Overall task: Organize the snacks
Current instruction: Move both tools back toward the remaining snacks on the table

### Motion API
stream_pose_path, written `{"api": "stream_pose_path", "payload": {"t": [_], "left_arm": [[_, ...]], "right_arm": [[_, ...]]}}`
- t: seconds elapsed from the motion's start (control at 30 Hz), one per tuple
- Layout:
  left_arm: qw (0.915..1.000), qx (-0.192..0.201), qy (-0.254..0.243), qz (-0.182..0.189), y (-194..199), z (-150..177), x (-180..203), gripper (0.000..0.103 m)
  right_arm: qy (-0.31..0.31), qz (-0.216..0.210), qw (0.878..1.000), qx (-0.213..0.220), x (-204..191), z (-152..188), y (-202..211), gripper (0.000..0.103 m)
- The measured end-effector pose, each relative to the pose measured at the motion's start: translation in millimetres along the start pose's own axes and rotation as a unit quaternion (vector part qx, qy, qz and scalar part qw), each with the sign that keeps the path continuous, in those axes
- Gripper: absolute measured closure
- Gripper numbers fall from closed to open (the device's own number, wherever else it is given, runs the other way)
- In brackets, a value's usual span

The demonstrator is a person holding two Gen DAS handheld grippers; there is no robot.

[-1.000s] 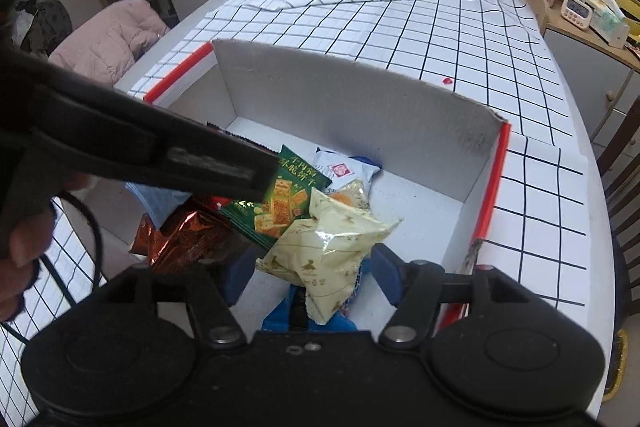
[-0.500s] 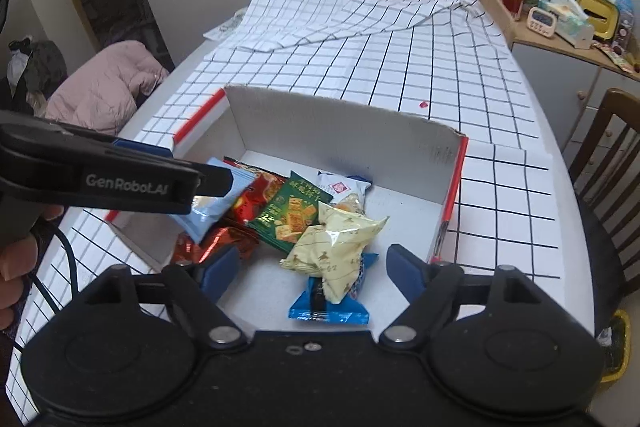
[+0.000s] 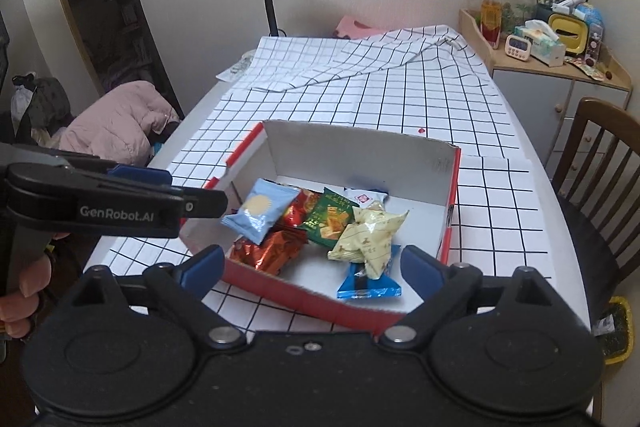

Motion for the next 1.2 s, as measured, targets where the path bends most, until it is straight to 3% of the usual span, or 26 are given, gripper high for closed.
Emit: {"api": "stream_pose_path", "payload": {"t": [0.13, 0.47, 0.6, 0.97, 1.2], "left_arm": [[0.9998, 0.020, -0.001, 0.005, 21.4, 12.4, -5.9, 0.028], [0.9989, 0.034, 0.023, 0.025, 53.0, 50.4, -32.9, 0.025], [0.9984, 0.033, 0.040, 0.024, 57.2, 66.9, -48.0, 0.011], [0.9989, -0.021, 0.042, 0.003, 33.1, 121.2, -72.6, 0.010], [0.9984, -0.052, 0.004, -0.020, 10.2, 147.0, -67.0, 0.010]], "right_arm": [[-0.005, 0.008, 1.000, 0.011, -9.7, 8.0, 14.0, 0.003], [-0.019, 0.018, 0.999, 0.021, -29.0, 35.9, 31.7, 0.000], [-0.027, 0.023, 0.999, 0.017, -33.6, 52.2, 32.0, 0.000], [-0.038, 0.050, 0.998, -0.023, -32.8, 106.5, 8.2, 0.004], [-0.028, 0.071, 0.995, -0.059, -31.7, 134.9, -20.8, 0.010]]}}
Point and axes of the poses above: each gripper's, at about its wrist camera, not at the fingertips, and y roughly against the way its jaws point, x to its right, z to its underside, the point moved 3 cm from there along -y, roughly the way its jaws point
